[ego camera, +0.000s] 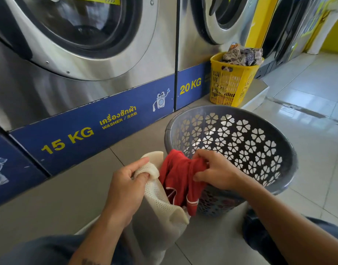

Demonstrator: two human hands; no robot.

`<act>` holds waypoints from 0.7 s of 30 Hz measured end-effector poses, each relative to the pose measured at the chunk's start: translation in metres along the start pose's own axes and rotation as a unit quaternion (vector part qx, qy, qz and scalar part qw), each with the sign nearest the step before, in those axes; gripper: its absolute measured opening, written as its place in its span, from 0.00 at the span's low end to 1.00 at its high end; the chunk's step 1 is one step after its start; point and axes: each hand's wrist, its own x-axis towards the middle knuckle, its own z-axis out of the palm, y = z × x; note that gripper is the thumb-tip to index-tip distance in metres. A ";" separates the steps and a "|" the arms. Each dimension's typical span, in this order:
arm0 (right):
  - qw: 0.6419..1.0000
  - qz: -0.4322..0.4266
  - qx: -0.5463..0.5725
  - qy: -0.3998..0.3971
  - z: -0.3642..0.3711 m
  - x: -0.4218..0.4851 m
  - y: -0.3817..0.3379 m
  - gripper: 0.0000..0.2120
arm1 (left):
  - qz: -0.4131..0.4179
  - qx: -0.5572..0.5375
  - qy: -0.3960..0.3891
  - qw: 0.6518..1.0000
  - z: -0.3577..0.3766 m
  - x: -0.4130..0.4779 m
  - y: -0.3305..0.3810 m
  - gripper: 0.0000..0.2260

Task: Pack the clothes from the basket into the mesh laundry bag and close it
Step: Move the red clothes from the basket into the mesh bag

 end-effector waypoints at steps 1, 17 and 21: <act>0.998 -0.029 -0.039 0.033 0.002 -0.004 -0.005 0.10 | 0.000 0.002 0.003 1.000 -0.001 0.000 -0.001 0.18; 0.983 -0.180 -0.035 0.023 0.008 -0.038 -0.035 0.22 | 0.005 -0.070 0.044 0.997 -0.015 0.006 0.005 0.16; 0.996 0.023 0.074 -0.037 -0.013 -0.015 -0.004 0.41 | 0.006 -0.067 0.029 0.997 -0.011 0.005 0.006 0.15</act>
